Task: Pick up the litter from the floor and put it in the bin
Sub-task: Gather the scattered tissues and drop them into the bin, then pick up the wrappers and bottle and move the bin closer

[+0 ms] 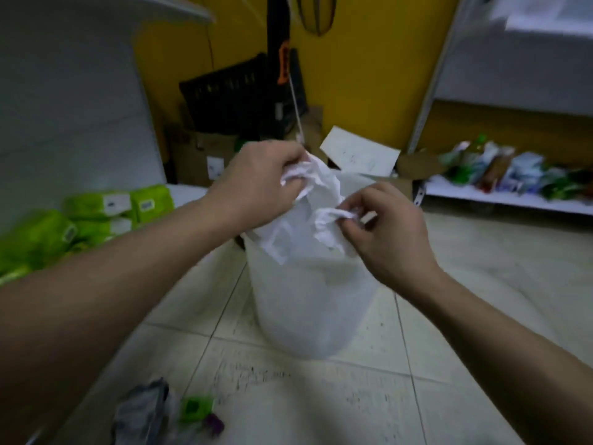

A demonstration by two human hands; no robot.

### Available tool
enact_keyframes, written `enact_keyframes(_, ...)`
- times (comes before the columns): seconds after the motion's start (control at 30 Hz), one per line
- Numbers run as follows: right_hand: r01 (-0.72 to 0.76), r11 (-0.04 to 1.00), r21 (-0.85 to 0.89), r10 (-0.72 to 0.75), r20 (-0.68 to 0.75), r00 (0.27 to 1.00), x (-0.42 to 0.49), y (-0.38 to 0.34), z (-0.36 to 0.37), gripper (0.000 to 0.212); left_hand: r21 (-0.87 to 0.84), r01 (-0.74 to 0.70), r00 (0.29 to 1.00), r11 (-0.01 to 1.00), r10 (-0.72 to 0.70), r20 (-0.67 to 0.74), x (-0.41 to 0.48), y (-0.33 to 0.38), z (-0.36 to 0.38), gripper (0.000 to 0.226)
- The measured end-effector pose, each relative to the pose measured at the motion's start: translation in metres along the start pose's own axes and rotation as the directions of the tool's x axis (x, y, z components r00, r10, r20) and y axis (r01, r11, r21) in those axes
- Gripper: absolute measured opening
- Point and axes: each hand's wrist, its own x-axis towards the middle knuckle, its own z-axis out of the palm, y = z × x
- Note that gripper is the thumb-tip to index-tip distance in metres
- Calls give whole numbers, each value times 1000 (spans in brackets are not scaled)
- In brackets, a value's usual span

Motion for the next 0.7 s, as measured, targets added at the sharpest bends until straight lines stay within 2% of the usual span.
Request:
enact_keyframes(0.03,-40,998,-50,40,9,999,20,4,0,5,44,11,999,999,-9,-50,8,-2,6,10)
enact_keyframes(0.07,-85,990,-115,92,63,994,37,8,0,12,100,38,999,994,-35,-33,12,-5,15,18)
enact_keyframes(0.13,-129,940,-315,216,259,941,56,19,3,38,235,133,973,963,-172,153,7,-12,35,42)
enact_keyframes(0.2,-120,882,-456,321,395,861,58,28,7,57,327,169,893,930,-285,350,-9,-19,49,66)
enact_keyframes(0.27,-124,872,-473,337,397,854,47,30,15,58,350,115,854,930,-272,444,-25,-28,56,73)
enact_keyframes(0.33,-95,883,-459,289,375,881,30,27,25,58,372,26,850,928,-216,480,-39,-33,55,75)
enact_keyframes(0.4,-20,894,-448,207,372,905,15,18,33,55,372,-27,844,928,-179,505,-56,-35,50,74)
enact_keyframes(0.47,171,890,-423,2,377,926,1,5,36,47,339,-51,852,939,-137,505,-79,-35,41,72)
enact_keyframes(0.53,425,835,-350,-281,393,876,-12,-10,37,39,304,-89,876,949,-71,478,-104,-36,31,65)
enact_keyframes(0.6,577,791,-202,-484,371,793,-32,-14,42,35,283,-185,897,941,44,439,-131,-36,24,58)
enact_keyframes(0.67,619,782,-66,-562,355,747,-61,-11,54,33,263,-211,912,941,93,400,-166,-41,21,49)
enact_keyframes(0.7,615,789,-17,-565,376,735,-78,-9,64,33,248,-175,912,953,62,405,-187,-43,20,47)
